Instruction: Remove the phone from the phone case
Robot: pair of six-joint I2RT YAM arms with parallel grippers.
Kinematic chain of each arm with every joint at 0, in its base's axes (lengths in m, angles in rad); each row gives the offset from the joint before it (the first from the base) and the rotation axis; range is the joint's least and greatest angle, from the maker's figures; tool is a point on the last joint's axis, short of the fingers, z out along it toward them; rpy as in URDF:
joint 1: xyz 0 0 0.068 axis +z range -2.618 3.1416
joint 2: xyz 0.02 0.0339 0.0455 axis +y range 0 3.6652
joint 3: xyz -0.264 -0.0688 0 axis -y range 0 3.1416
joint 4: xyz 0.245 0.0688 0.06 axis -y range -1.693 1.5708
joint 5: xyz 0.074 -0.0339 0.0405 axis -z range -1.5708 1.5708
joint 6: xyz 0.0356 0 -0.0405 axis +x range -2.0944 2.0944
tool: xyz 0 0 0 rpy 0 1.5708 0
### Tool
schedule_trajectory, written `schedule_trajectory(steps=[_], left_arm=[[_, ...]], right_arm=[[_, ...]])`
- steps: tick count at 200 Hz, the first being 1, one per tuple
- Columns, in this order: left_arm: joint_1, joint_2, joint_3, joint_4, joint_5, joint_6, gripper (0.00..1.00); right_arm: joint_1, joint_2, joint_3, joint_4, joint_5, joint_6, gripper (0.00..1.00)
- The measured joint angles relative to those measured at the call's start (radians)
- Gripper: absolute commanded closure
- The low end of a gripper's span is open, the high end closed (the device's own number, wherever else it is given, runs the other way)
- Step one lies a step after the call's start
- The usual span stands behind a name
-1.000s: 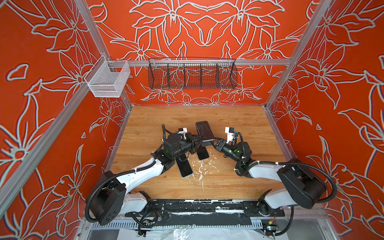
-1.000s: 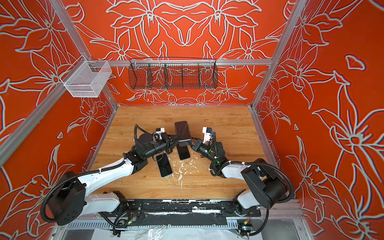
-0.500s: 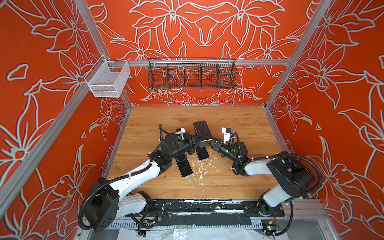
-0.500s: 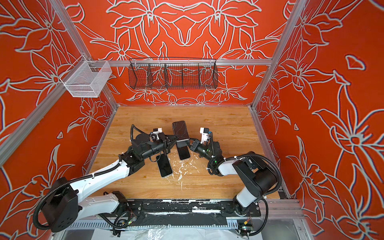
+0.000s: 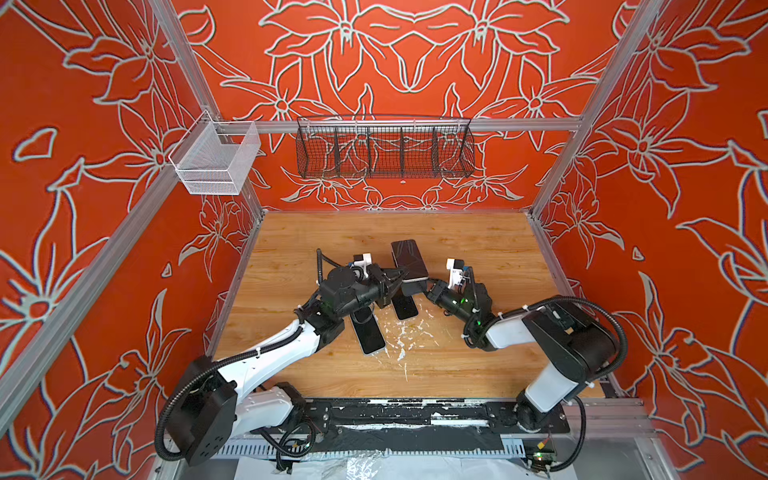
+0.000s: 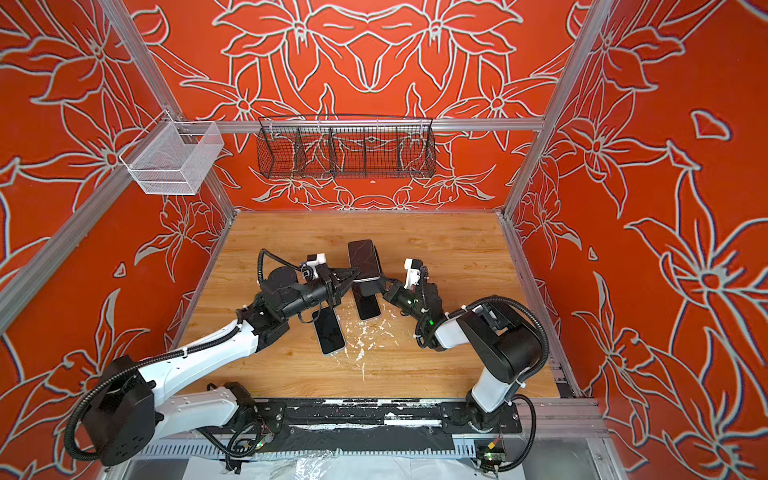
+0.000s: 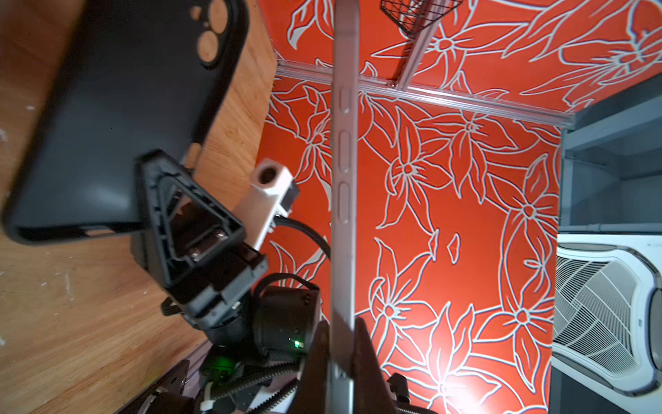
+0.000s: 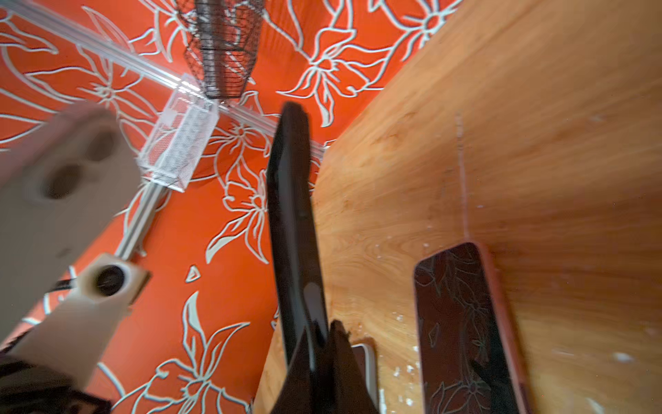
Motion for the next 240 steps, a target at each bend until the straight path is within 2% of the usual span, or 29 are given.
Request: schedule_trajectory(steps=[82,128,185,240], left_arm=[[-0.005,0.029,0.0,0.071,0.013,0.006,1.0],[-0.005,0.072,0.0,0.064,0.016,0.04,1.0],[0.007,0.122,0.005,0.044,0.033,0.085,1.0],[0.029,0.198,0.041,0.05,0.06,0.12,1.0]], right_arm=[[-0.035,-0.027,-0.055,-0.041,0.043,-0.003,0.97],[-0.145,-0.131,-0.091,-0.147,0.029,-0.019,0.94],[-0.321,-0.237,-0.089,-0.34,-0.062,-0.1,0.92],[-0.475,-0.241,0.034,-0.572,-0.16,-0.232,0.89]])
